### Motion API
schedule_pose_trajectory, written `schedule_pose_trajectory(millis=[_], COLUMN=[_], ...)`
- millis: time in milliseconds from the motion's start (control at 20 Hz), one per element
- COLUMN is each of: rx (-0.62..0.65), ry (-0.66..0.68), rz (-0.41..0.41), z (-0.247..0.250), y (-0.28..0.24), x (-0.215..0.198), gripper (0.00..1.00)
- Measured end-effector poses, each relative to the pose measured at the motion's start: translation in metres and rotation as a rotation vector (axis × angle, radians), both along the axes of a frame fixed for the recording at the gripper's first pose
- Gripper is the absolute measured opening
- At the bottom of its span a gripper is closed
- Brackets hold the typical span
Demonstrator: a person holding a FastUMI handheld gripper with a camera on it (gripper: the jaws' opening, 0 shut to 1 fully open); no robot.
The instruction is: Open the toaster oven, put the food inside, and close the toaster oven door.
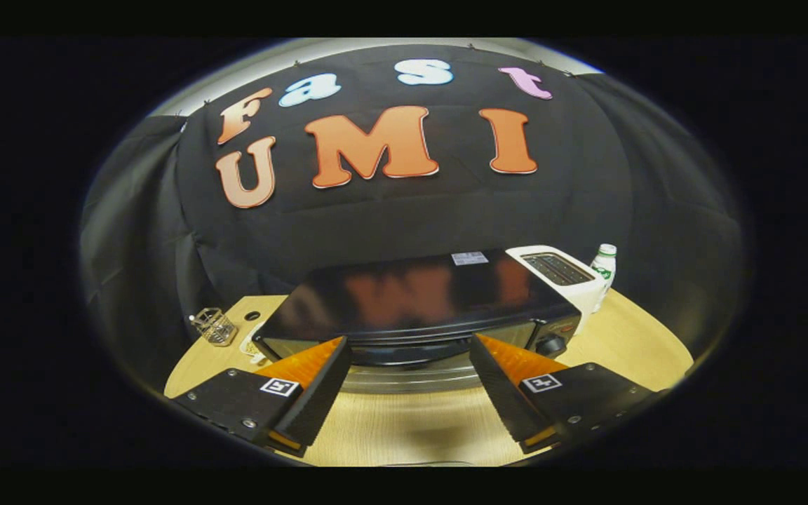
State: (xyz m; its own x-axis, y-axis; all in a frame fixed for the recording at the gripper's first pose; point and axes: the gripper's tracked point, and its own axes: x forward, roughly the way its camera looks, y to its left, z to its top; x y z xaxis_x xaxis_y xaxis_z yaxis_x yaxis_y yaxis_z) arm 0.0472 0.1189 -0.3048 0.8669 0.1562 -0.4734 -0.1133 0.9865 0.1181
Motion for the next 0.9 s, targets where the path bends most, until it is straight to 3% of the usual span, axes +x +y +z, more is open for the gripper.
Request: schedule_pose_trajectory(millis=[300,900], rx=[0.000,-0.064], ry=[-0.022,-0.219], rz=[0.022,0.022], z=[0.040,0.214], y=[-0.003,-0.037], x=[-0.009,-0.014], gripper=[0.99,0.99])
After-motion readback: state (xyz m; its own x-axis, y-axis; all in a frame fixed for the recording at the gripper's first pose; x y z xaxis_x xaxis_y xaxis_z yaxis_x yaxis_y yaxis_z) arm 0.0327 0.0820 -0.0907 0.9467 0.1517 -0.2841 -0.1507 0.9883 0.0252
